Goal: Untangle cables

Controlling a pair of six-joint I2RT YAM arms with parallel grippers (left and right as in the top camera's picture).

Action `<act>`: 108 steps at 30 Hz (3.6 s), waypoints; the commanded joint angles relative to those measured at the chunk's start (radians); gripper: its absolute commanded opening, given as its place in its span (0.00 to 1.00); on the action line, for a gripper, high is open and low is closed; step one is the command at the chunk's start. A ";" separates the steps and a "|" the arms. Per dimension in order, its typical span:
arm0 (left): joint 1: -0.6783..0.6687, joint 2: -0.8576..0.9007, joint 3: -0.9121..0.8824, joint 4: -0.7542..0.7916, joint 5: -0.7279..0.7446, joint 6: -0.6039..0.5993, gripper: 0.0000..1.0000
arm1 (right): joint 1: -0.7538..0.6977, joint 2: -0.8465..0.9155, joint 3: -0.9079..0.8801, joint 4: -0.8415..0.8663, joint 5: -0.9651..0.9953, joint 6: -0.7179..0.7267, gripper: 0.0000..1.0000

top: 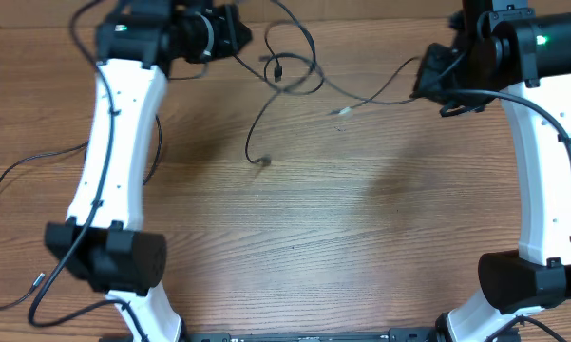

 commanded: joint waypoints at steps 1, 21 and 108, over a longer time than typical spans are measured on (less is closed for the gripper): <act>0.027 -0.154 0.008 0.021 0.016 0.053 0.04 | -0.008 -0.002 -0.085 0.031 0.310 0.121 0.04; 0.136 -0.373 0.009 0.057 0.015 0.007 0.04 | -0.170 -0.002 -0.543 0.309 0.000 -0.103 0.04; 0.328 -0.421 0.009 -0.070 0.011 0.023 0.04 | -0.068 0.134 -0.415 0.385 -0.481 -0.336 0.14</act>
